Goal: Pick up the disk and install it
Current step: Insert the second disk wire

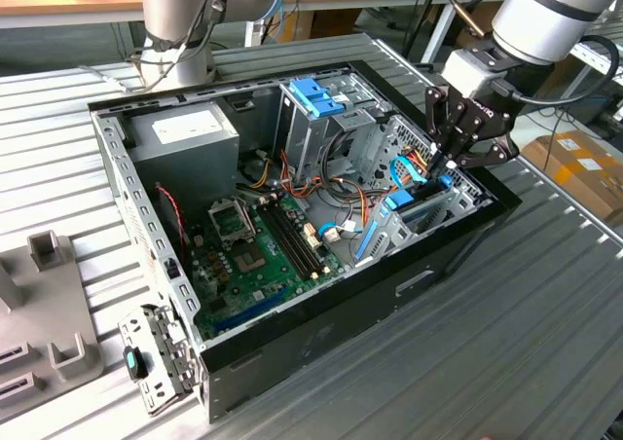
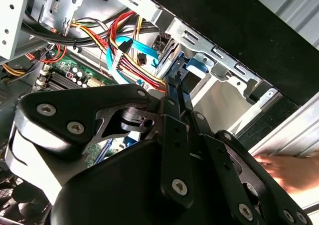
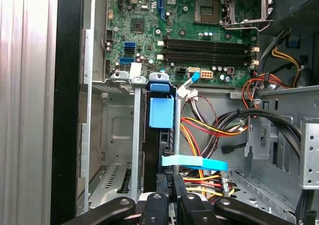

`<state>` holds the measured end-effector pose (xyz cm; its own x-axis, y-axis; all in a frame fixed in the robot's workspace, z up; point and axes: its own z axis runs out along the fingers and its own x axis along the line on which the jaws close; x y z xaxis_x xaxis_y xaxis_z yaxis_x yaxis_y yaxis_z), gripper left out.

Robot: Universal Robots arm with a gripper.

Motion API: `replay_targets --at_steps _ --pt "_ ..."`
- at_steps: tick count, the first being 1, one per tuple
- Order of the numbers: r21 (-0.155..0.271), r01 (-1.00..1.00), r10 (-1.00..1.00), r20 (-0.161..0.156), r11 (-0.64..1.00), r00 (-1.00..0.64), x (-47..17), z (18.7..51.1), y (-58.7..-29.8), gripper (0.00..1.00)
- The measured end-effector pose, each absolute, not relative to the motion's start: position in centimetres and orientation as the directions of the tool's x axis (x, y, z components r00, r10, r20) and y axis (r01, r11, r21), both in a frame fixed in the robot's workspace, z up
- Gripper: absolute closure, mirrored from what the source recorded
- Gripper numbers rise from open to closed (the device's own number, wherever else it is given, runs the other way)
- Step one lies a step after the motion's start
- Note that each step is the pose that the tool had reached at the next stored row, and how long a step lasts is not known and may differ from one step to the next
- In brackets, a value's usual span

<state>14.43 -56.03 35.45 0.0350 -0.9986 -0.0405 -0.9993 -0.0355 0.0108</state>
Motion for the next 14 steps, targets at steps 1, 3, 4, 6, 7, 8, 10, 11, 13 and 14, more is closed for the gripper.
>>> replay_targets --at_steps 1,3,4,6,7,8,10,11,13,14 --pt "0.011 -0.999 -0.999 -0.040 -0.035 0.035 14.42 35.41 -56.03 0.84" --pt "0.011 -0.999 -0.999 -0.040 -0.035 0.035 14.42 35.30 -56.03 0.84" --pt "0.011 -0.999 -0.999 -0.041 -0.035 0.035 14.42 35.25 -56.03 0.84" --pt "0.011 -0.999 -0.999 -0.040 -0.035 0.035 14.42 35.19 -56.03 0.84" --pt "0.011 -0.999 -0.999 -0.040 -0.035 0.035 14.42 35.15 -56.03 0.84" --pt "0.011 -0.999 -0.999 -0.041 -0.035 0.035 14.42 35.11 -56.07 0.84" --pt "0.011 -0.999 -0.999 -0.041 -0.035 0.035 14.42 35.08 -56.10 0.84" --pt "0.011 -0.999 -0.999 -0.041 -0.035 0.034 14.42 35.06 -56.15 0.84" --pt "0.011 -0.999 -0.999 -0.041 -0.034 0.034 14.42 34.99 -56.18 0.84" --pt "0.011 -0.999 -0.999 -0.041 -0.034 0.034 14.42 34.95 -56.18 0.84"
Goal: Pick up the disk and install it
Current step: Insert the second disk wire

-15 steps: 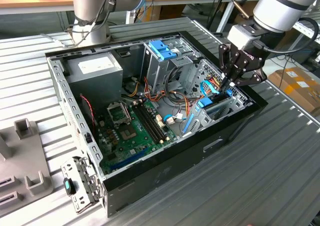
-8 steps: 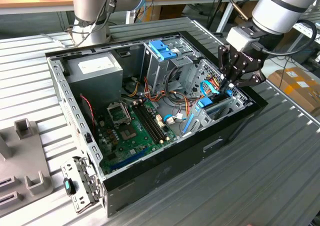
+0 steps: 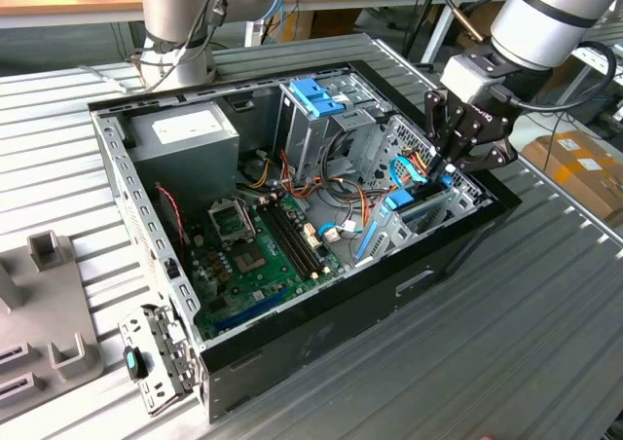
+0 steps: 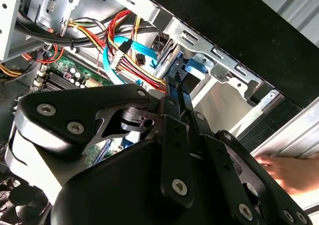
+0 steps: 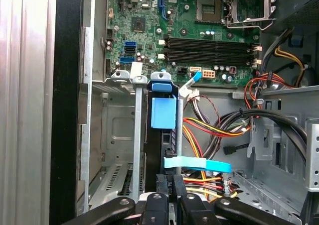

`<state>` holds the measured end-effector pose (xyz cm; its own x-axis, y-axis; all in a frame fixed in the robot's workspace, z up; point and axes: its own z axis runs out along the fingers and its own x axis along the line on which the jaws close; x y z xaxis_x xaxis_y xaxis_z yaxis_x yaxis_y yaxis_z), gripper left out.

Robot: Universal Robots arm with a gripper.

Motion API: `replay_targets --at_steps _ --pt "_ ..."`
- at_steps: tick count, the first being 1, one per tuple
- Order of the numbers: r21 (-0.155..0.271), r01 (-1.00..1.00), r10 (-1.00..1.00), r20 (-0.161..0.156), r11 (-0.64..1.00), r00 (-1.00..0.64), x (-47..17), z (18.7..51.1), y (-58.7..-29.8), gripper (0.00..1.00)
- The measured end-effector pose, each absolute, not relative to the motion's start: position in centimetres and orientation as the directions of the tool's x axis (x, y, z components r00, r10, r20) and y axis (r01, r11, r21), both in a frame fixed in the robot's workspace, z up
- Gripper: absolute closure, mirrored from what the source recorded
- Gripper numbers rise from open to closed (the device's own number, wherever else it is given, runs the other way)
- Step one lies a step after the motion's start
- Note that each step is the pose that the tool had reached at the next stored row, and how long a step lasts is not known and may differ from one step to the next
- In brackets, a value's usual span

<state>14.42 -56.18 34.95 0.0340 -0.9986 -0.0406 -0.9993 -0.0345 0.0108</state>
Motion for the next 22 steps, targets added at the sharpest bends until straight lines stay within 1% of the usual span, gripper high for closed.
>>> replay_targets --at_steps 22 --pt "0.011 -0.999 -0.999 -0.041 -0.031 0.031 14.42 33.98 -56.20 0.84"
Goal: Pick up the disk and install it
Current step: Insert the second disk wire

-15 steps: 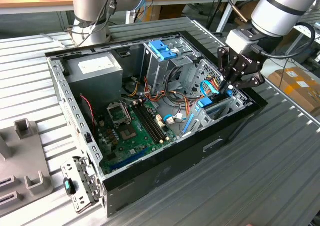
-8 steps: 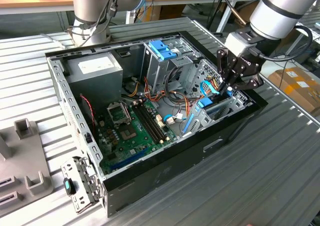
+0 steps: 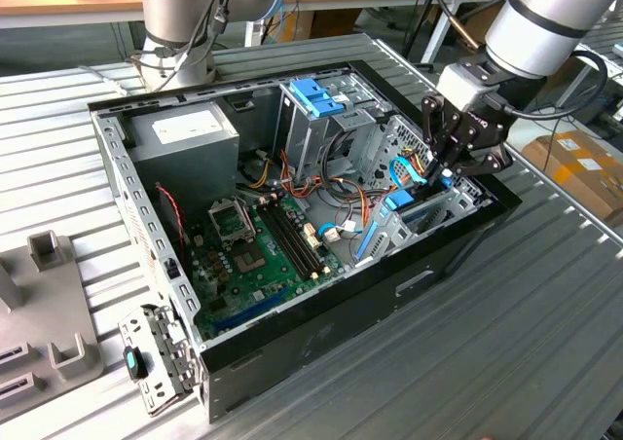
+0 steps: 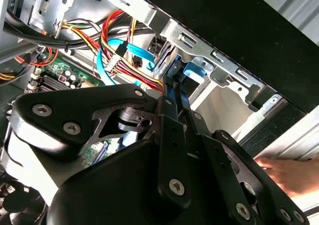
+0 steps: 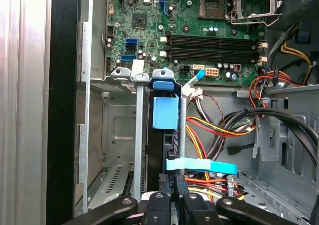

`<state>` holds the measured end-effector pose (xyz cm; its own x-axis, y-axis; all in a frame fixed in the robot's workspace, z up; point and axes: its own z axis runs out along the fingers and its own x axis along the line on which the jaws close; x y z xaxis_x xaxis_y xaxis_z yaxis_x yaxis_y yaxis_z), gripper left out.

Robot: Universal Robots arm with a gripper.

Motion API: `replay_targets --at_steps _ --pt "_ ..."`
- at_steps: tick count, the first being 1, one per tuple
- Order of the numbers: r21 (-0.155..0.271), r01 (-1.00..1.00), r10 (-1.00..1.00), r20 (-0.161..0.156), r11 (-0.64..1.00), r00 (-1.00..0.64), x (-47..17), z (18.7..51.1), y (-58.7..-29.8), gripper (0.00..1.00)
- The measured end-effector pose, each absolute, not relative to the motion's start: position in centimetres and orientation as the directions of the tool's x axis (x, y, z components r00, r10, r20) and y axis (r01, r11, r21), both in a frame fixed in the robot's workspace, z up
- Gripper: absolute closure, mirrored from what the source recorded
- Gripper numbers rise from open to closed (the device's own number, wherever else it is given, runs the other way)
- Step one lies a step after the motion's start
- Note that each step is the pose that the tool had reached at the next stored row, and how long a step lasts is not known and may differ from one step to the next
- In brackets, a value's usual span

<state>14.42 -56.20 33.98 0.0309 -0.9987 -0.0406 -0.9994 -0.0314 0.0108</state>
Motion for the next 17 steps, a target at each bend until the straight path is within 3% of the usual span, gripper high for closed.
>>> replay_targets --at_steps 2,3,17 --pt "0.011 -0.999 -0.999 -0.041 -0.031 0.031 14.4 33.9 -56.2 0.82" --pt "0.011 -0.999 -0.999 -0.041 -0.031 0.031 14.4 34.0 -56.2 0.70" --pt "0.006 -0.999 -0.999 -0.041 -0.031 0.031 14.1 36.6 -56.2 0.70"
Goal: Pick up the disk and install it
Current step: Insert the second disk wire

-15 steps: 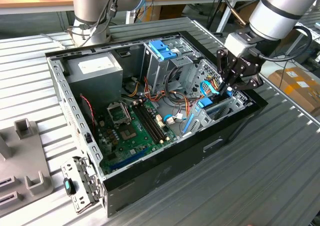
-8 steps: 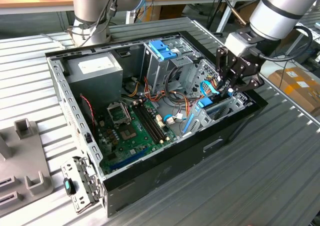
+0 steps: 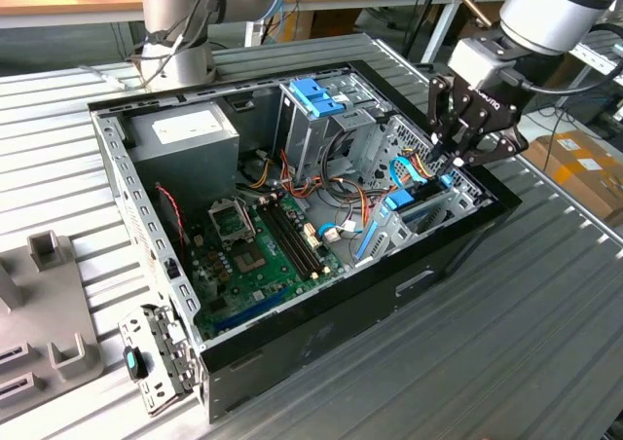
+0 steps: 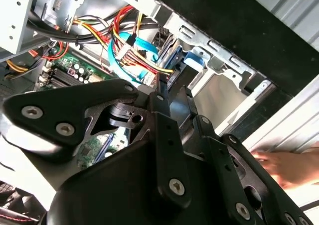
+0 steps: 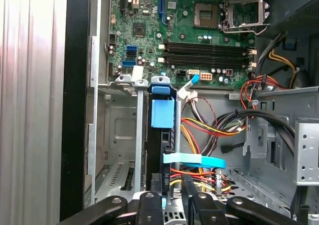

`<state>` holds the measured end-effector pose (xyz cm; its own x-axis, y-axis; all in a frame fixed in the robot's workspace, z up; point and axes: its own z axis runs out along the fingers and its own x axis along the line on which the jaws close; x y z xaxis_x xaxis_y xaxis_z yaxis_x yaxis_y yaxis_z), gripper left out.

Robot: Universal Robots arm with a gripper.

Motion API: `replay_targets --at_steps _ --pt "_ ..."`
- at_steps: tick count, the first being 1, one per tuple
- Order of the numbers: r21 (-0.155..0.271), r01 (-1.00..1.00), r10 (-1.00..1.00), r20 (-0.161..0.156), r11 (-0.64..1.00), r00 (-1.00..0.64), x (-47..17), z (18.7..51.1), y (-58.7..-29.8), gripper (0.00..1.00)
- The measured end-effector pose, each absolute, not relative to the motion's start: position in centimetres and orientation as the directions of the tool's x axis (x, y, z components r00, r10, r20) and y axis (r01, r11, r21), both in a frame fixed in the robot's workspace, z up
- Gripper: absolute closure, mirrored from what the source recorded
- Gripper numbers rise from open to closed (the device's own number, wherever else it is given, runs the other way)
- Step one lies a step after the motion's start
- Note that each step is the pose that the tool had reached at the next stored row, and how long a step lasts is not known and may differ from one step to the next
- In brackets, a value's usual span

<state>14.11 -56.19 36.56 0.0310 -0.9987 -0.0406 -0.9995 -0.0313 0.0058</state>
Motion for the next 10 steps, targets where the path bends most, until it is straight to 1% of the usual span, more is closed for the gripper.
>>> replay_targets --at_steps 4,10 --pt "0.000 -1.000 -0.999 -0.041 -0.031 0.031 12.94 36.56 -56.21 0.70" --pt "-0.001 -1.000 -0.999 -0.041 -0.031 0.031 12.82 36.56 -56.21 0.70"
